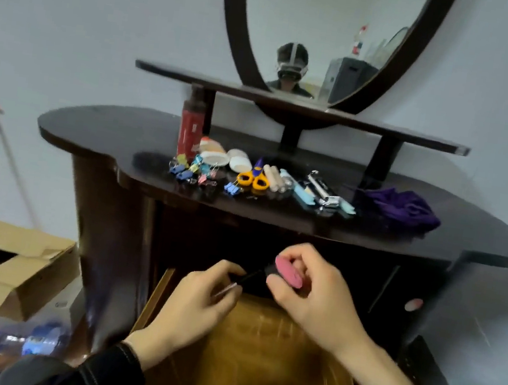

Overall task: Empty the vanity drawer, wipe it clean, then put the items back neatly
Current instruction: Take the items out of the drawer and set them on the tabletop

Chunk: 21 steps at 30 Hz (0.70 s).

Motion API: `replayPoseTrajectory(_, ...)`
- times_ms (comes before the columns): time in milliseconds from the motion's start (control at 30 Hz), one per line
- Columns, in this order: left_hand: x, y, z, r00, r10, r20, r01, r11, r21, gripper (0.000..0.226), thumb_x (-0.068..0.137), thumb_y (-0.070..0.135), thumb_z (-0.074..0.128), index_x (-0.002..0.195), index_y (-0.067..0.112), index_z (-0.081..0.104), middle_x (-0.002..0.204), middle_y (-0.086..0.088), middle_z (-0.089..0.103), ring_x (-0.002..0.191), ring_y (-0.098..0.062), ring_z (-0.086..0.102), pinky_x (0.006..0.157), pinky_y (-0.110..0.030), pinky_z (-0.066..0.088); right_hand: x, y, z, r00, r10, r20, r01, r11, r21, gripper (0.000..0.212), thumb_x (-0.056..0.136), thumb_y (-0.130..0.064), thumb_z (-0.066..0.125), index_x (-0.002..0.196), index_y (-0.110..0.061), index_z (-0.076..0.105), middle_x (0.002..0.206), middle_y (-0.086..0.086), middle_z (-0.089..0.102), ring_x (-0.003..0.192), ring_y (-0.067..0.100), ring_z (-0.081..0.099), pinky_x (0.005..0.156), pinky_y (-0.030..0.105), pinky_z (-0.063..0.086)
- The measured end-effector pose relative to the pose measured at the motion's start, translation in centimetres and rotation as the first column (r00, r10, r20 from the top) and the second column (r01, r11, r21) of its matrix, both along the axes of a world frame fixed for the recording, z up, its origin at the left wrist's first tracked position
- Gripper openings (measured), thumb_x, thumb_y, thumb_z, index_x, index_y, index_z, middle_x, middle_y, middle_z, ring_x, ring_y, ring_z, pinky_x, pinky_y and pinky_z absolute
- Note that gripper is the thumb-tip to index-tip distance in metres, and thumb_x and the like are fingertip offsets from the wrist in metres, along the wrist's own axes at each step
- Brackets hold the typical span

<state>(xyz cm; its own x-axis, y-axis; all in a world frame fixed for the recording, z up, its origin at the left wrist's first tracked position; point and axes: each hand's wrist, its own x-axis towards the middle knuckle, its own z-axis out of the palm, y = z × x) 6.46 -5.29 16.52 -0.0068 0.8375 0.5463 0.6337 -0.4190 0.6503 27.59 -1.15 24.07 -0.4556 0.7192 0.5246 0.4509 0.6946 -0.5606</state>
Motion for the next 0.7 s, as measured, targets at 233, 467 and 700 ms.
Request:
replayPoseTrajectory(233,-0.4,-1.0,9.3,0.998,-0.015,0.065,0.002,0.98,0.198,0.019,0.096,0.031,0.051,0.113,0.036,0.057,0.073,0.006,0.061,0.054,-0.011,0.052,0.049,-0.024,0.038,-1.3,4.6,7.5,0.978,-0.206,-0.018,0.206,0.979,0.008,0.037,0.075,-0.07,0.059,0.09,-0.036,0.053,0.072,-0.02,0.06,0.071,0.003,0.056,0.062,0.029,0.04)
replayPoseTrajectory(467,-0.8,1.9,12.6,0.996,0.087,0.033,-0.093,0.961,0.261,0.022,0.095,0.021,0.058,0.107,0.039,0.057,0.08,0.009,0.06,0.059,-0.014,0.052,0.054,-0.016,0.038,-1.6,8.6,5.7,0.874,-0.406,0.267,0.38,0.913,0.145,0.063,0.072,-0.084,0.045,0.11,-0.035,0.056,0.107,-0.018,0.062,0.101,0.008,0.061,0.073,0.029,0.043)
replayPoseTrajectory(700,1.5,4.5,12.1,0.992,0.079,0.1,-0.101,0.964,0.247,0.031,0.091,0.006,0.069,0.101,0.034,0.062,0.093,0.019,0.066,0.079,-0.007,0.06,0.067,-0.01,0.044,1.6,10.1,7.8,0.894,-0.11,-0.434,-0.113,0.882,-0.458,0.048,0.091,-0.063,0.057,0.099,-0.018,0.073,0.07,0.001,0.064,0.054,0.009,0.05,0.051,0.024,0.039)
